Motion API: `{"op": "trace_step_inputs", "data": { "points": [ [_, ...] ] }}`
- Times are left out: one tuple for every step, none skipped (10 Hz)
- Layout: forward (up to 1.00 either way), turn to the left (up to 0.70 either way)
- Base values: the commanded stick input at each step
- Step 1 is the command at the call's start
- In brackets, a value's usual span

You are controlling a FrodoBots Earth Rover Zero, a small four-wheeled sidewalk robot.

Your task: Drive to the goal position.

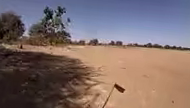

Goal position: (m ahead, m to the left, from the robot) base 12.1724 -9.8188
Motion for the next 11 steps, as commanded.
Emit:
{"op": "trace_step_inputs", "data": {
  "points": [
    [1.0,-0.01],
    [1.0,0.0],
    [1.0,0.0],
    [1.0,0.0],
    [1.0,0.0],
    [1.0,0.0],
    [1.0,0.0],
    [1.0,0.0],
    [1.0,0.0],
    [1.0,0.0],
    [1.0,0.0]
  ]
}}
